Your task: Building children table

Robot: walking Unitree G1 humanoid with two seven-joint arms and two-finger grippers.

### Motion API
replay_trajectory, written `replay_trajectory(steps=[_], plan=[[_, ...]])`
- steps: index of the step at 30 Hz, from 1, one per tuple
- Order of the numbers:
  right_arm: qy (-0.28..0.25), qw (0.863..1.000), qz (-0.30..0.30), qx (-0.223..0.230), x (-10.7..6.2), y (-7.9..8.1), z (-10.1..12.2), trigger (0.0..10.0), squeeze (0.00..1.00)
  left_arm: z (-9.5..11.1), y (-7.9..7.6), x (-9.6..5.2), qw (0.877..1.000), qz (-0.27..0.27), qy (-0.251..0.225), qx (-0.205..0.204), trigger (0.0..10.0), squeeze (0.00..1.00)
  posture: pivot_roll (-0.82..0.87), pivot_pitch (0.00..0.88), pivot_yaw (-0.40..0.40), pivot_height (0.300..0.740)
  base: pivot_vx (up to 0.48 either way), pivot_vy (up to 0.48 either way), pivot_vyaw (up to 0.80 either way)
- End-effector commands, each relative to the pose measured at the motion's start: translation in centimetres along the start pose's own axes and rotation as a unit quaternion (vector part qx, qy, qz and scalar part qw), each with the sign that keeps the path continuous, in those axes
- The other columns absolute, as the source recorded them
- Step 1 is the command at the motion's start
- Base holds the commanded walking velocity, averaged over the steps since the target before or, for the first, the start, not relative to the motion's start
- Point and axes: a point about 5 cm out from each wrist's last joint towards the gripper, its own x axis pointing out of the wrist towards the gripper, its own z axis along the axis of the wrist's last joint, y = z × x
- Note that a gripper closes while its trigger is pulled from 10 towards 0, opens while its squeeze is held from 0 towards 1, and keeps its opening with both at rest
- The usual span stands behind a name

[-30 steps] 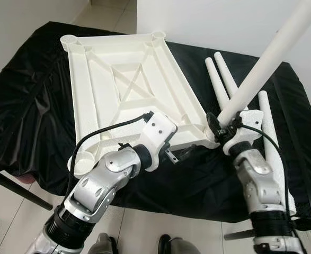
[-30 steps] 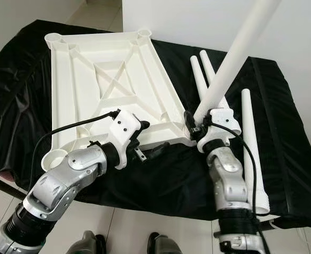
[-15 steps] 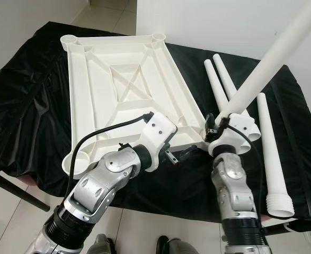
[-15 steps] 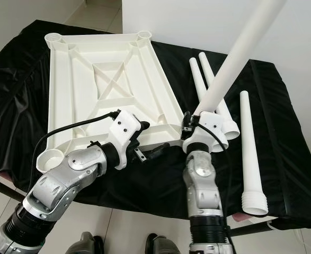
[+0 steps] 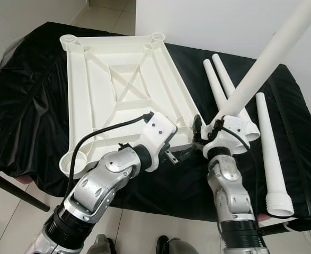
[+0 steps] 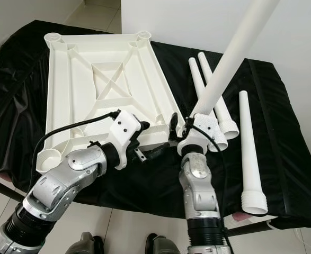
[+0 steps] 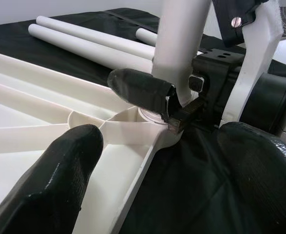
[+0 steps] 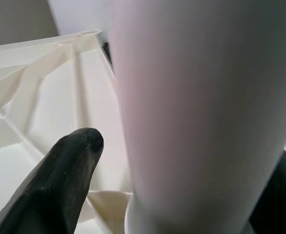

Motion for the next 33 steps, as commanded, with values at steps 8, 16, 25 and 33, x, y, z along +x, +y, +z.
replay_trajectory(steps=[8,16,25,33], plan=[[0.017,0.993,0.106,-0.04,0.7,-1.9,0.6,10.0,0.0,0.0,-0.9,-0.1,0.999,-0.041,0.001,-0.006,10.0,0.0,0.05,0.153,-0.07,0.74,0.0,0.0,0.0],[0.027,0.981,0.177,-0.07,1.1,-3.2,0.8,10.0,0.0,0.0,-0.8,-0.1,0.999,-0.042,0.003,-0.006,10.0,0.0,0.05,0.155,-0.068,0.74,0.0,0.0,0.0],[0.046,0.972,0.218,-0.07,1.1,-3.7,0.1,0.0,0.0,0.0,-0.8,-0.2,0.999,-0.042,0.003,-0.004,10.0,0.0,0.06,0.141,-0.065,0.74,0.0,0.0,0.0],[0.046,0.971,0.223,-0.074,1.1,-4.1,0.0,0.0,0.0,0.0,-0.9,-0.2,0.999,-0.043,0.004,-0.005,10.0,0.0,0.06,0.135,-0.062,0.74,0.0,0.0,0.0]])
